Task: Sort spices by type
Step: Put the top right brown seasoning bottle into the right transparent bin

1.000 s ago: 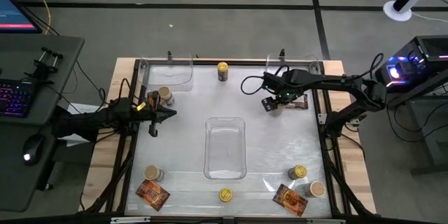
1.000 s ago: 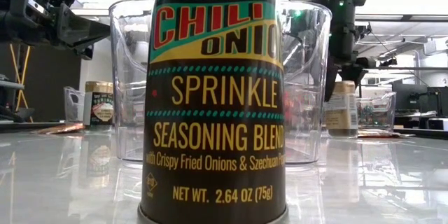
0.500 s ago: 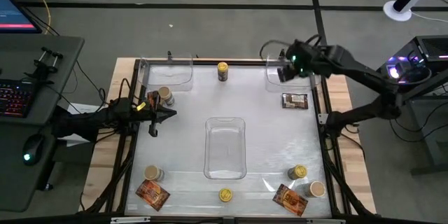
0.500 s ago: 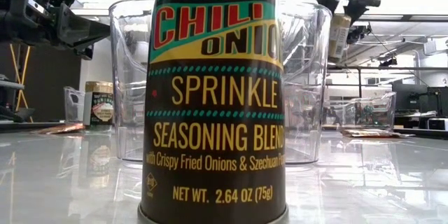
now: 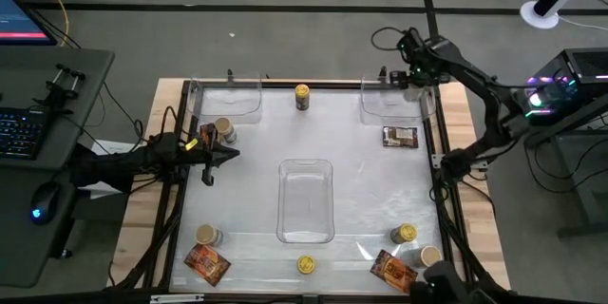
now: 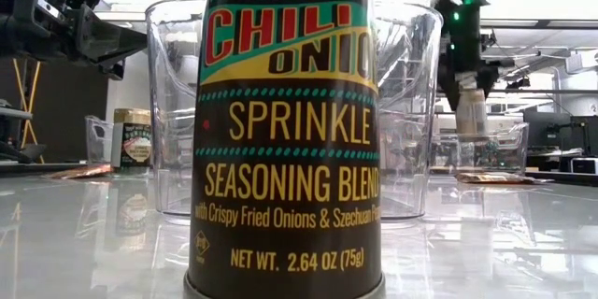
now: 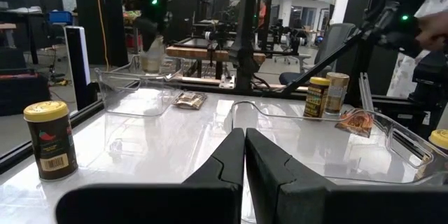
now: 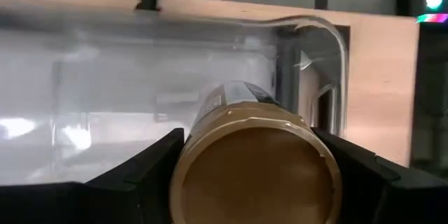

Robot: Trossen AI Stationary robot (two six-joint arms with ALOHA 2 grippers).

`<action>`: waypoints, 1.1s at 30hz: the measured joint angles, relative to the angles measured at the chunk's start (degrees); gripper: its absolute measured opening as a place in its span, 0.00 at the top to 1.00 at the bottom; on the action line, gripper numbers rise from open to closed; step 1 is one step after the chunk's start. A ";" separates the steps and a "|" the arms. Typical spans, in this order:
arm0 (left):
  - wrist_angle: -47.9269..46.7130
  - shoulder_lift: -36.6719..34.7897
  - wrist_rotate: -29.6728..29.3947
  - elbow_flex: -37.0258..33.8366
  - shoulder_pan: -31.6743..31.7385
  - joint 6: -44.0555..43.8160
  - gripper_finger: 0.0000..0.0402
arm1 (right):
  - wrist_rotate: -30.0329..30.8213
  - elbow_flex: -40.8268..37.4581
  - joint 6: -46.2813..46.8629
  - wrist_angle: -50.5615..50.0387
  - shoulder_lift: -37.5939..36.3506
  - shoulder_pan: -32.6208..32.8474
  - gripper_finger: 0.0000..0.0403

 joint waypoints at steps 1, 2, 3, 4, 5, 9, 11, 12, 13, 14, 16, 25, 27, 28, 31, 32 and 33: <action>-0.02 0.00 0.00 -0.01 0.00 0.00 0.99 | 0.54 0.02 0.34 1.42 0.41 -0.22 0.34; -0.01 0.00 -0.01 0.00 -0.01 0.00 0.99 | 1.18 0.16 0.46 3.13 0.56 -0.37 0.34; 0.02 0.00 0.00 0.00 0.00 -0.01 0.99 | 0.82 0.46 0.75 4.72 0.72 -0.65 0.34; -0.02 0.00 0.01 0.00 -0.01 -0.01 0.99 | 0.29 0.51 0.89 5.53 1.11 -0.96 0.34; -0.01 0.00 -0.01 0.00 -0.01 0.00 0.99 | 0.13 0.54 1.31 5.76 1.66 -1.12 0.34; -0.02 0.00 -0.01 0.00 -0.01 0.01 0.99 | -0.68 0.39 5.13 3.94 4.52 -1.57 0.34; -0.03 0.00 -0.01 0.00 0.01 0.01 0.99 | 0.67 0.43 5.53 3.98 5.98 -1.53 0.34; -0.01 0.00 -0.01 0.00 0.00 0.01 0.99 | 1.37 0.41 5.89 4.03 6.70 -1.41 0.34; -0.01 0.00 -0.01 0.00 -0.01 0.01 0.99 | 2.24 0.41 6.34 4.23 7.22 -1.29 0.34; 0.00 0.00 -0.01 0.00 -0.01 0.00 0.99 | 3.18 0.41 6.71 4.63 7.55 -1.26 0.34; -0.01 0.00 -0.01 0.00 -0.01 0.00 0.99 | 3.94 0.43 6.73 5.51 8.31 -1.24 0.34; -0.01 0.00 -0.01 0.00 -0.01 0.01 0.99 | 5.36 0.41 8.26 5.84 10.69 -1.46 0.34; 0.00 0.00 -0.01 0.00 -0.01 -0.01 0.99 | 5.46 0.41 8.37 6.32 10.56 -1.46 0.34; 0.01 0.00 -0.01 0.00 -0.01 0.01 0.99 | 5.45 0.43 8.39 6.36 10.57 -1.46 0.33; 0.01 0.00 -0.01 0.00 0.00 0.00 0.99 | 5.47 0.42 8.45 6.30 10.58 -1.46 0.23; 0.00 0.00 -0.01 0.00 0.01 0.01 0.99 | 5.51 0.43 8.43 6.36 10.58 -1.46 0.20; -0.01 0.00 -0.01 0.00 0.00 0.01 0.99 | 5.52 0.43 8.41 6.29 10.58 -1.46 0.17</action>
